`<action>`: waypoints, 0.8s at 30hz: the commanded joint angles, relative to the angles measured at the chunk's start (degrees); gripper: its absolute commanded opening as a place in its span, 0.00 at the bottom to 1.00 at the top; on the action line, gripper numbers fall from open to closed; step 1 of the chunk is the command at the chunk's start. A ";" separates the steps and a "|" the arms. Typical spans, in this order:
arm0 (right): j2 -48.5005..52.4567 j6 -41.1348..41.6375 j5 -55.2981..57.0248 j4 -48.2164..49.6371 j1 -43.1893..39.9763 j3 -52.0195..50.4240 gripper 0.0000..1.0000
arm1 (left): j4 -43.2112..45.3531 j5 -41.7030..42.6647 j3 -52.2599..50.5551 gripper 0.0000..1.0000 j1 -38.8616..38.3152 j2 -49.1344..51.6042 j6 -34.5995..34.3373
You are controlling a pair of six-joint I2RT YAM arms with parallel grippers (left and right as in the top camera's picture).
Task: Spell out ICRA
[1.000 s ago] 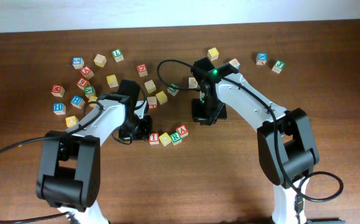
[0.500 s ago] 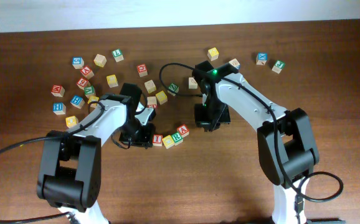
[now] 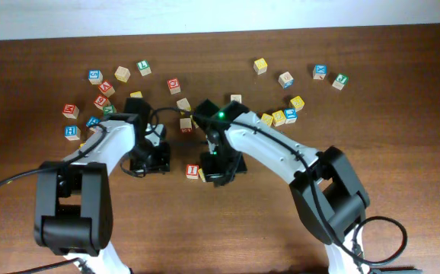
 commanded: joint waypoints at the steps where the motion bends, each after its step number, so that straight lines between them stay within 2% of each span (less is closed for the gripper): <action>1: 0.15 6.78 2.32 2.69 2.27 -0.11 0.04 | -0.85 -0.37 -0.15 0.00 3.63 0.63 -2.84; 6: 0.17 6.80 7.48 3.96 2.43 -2.95 0.04 | -1.86 -0.35 -0.15 0.00 7.82 0.63 -2.84; 12: 0.17 6.84 7.06 11.54 2.43 -7.39 0.04 | -1.84 -0.37 -0.15 0.00 7.69 0.63 -2.82; 24: 0.17 7.08 10.16 16.68 2.40 -7.76 0.04 | -1.90 -0.37 -0.15 0.00 7.65 0.63 -2.82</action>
